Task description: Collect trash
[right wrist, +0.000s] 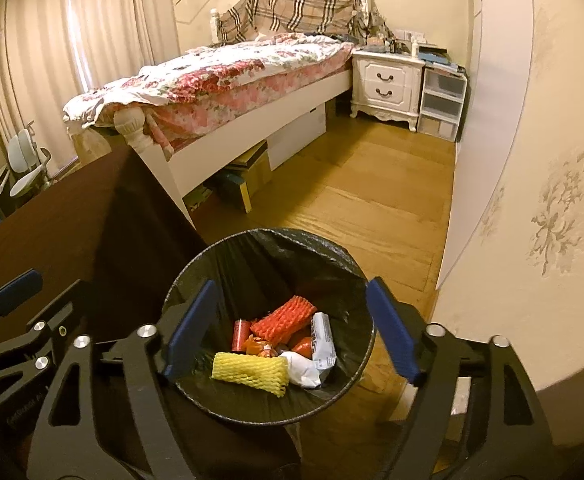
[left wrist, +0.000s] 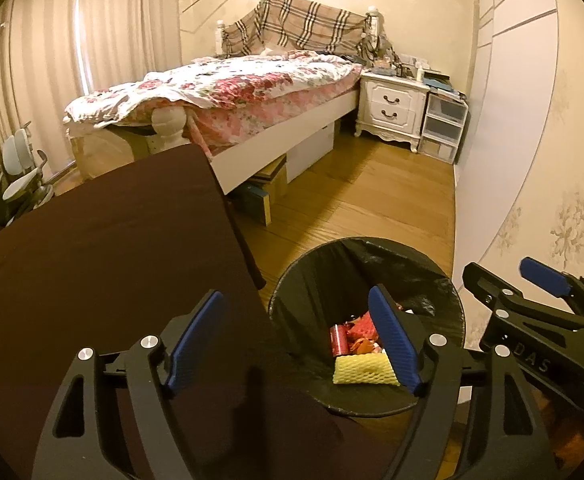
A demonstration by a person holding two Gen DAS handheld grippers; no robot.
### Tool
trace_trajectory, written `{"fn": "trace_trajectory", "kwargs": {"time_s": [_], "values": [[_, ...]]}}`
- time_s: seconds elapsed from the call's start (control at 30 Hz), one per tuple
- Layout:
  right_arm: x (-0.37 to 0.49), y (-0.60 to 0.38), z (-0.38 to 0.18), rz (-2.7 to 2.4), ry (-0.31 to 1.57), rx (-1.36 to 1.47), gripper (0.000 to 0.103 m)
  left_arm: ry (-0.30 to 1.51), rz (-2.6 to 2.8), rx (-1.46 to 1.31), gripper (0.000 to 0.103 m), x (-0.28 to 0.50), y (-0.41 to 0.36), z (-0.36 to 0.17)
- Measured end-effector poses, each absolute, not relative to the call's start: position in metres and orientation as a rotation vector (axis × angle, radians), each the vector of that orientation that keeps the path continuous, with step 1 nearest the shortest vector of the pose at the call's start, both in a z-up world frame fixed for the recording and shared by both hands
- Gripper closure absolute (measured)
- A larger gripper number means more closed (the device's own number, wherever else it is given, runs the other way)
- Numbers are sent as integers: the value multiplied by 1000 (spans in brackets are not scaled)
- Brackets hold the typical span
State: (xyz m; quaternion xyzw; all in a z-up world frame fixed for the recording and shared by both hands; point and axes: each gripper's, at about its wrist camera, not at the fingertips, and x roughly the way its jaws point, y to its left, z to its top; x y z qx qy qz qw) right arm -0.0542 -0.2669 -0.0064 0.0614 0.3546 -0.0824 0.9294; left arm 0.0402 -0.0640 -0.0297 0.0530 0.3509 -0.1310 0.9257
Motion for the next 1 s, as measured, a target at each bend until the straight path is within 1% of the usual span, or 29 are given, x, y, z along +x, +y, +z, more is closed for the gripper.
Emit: {"fn": "trace_trajectory", "kwargs": {"time_s": [0.17, 0.6, 1.0], "values": [[-61, -262, 2, -167, 703, 119, 19, 709, -244, 92, 26, 38, -55, -25], [-82, -243, 18, -152, 667, 92, 15, 662, -203, 73, 22, 16, -34, -7], [-100, -225, 24, -127, 656, 74, 14, 635, -153, 68, 21, -4, -11, 2]]}}
